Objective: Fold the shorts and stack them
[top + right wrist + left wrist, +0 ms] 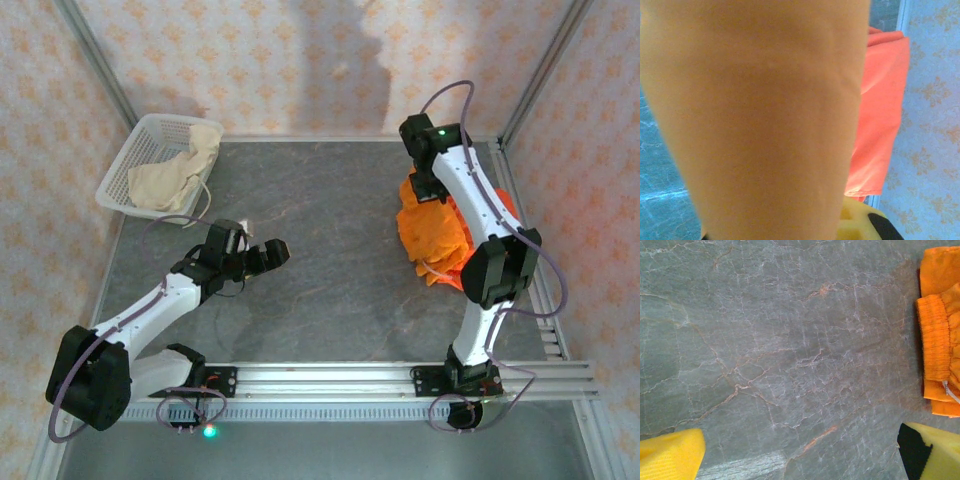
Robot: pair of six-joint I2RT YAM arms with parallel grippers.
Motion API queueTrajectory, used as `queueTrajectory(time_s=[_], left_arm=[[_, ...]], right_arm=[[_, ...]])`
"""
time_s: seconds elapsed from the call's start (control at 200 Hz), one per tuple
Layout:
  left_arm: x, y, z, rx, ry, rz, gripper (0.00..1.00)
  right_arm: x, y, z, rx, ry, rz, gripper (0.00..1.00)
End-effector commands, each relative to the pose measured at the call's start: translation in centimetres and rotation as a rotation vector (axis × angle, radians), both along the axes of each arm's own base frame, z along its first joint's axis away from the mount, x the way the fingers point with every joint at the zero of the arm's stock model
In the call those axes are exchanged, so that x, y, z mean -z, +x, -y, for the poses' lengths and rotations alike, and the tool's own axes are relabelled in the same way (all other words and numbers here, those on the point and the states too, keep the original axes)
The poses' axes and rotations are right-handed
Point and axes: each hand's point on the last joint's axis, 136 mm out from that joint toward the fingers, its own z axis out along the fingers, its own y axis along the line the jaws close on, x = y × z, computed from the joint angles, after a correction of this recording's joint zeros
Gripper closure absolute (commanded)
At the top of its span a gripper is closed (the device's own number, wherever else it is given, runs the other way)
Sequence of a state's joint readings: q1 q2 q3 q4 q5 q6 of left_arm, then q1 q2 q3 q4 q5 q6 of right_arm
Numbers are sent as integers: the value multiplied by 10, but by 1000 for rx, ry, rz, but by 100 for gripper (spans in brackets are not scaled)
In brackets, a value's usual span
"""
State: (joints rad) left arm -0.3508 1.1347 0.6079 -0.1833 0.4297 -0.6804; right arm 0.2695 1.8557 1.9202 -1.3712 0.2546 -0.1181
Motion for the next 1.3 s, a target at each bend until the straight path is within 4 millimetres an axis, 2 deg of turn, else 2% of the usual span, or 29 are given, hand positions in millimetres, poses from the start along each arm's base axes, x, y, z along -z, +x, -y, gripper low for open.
queueTrajectory(time_s=[0.0,0.41,0.606,0.791,0.991,1.176,1.291], left_arm=[[-13,7,-3,-5,17,44,0],[-9,6,-3,3,23,31,0],[-10,6,-3,8,32,33,0],[-10,8,-3,6,30,34,0],[-11,9,-2,5,23,35,0],[-13,7,-2,9,28,36,0],[-13,7,-2,11,29,34,0]], right_arm=[[-15,-1,20,23,-25,12,100],[-18,2,73,150,58,68,100],[-33,10,71,141,103,119,100],[-48,11,57,125,194,154,100],[-54,8,52,118,222,165,100],[-54,5,65,121,144,166,100],[-45,2,75,126,76,141,100]])
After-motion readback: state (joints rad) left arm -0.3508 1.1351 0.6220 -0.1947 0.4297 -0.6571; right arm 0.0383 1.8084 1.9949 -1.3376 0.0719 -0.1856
